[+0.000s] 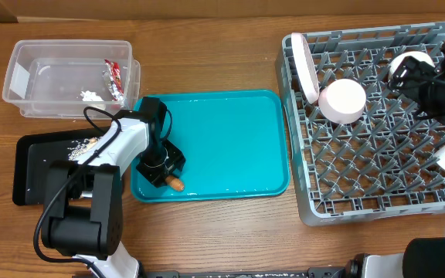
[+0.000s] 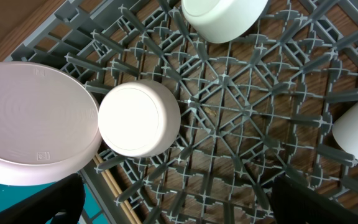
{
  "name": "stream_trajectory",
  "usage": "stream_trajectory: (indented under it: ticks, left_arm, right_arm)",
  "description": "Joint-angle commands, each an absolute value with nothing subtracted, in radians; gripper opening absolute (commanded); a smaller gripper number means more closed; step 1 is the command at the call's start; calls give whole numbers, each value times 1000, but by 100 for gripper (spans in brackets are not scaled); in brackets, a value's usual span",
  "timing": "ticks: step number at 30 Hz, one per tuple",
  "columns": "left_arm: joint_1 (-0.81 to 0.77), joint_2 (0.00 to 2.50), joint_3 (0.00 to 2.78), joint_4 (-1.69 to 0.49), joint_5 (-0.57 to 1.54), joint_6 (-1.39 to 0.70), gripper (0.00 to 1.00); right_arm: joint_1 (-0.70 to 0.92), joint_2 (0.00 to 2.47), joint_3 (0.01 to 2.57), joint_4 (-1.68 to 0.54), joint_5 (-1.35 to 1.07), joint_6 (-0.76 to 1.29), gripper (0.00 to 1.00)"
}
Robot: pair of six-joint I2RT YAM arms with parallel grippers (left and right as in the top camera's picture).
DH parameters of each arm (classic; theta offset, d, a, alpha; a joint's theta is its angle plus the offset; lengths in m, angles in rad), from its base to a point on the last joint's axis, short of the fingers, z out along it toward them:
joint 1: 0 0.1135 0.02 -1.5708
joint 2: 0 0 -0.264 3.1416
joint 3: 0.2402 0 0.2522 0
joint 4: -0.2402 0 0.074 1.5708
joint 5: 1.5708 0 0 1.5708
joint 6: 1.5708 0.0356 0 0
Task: Sort waste into correct bins and load items into the dishwasher
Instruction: 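Grasp the carrot with the left gripper, then carry the carrot left and drop it on the black tray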
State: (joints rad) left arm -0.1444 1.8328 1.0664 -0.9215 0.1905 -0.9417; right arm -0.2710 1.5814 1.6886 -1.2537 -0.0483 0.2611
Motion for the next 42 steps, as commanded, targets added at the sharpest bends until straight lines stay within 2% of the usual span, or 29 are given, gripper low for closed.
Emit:
stream_trajectory:
  ticks: [1, 10, 14, 20, 26, 33, 42]
  left_arm:
    - [-153, 1828, 1048, -918, 146, -938, 43]
    - [-153, 1828, 1048, -918, 146, -938, 24]
    - [-153, 1828, 1048, -919, 152, -926, 22]
    - [-142, 1827, 1067, -944, 157, -920, 4]
    - [-94, 1783, 1152, -1007, 127, -895, 4]
    - [10, 1643, 1308, -1112, -56, -826, 4]
    - [294, 1617, 1321, -1110, -350, -779, 4]
  right_arm:
    - [-270, 1575, 1694, -1252, -55, 258, 98]
    - [-270, 1575, 1694, -1252, -55, 258, 98]
    - [-270, 1575, 1694, -1252, -55, 258, 98]
    - [-270, 1575, 1694, -1251, -55, 258, 98]
    - [-270, 1575, 1695, -1251, -55, 258, 98]
    - [-270, 1575, 1694, -1252, -54, 257, 98]
    - [-270, 1575, 1694, -1251, -54, 261, 98]
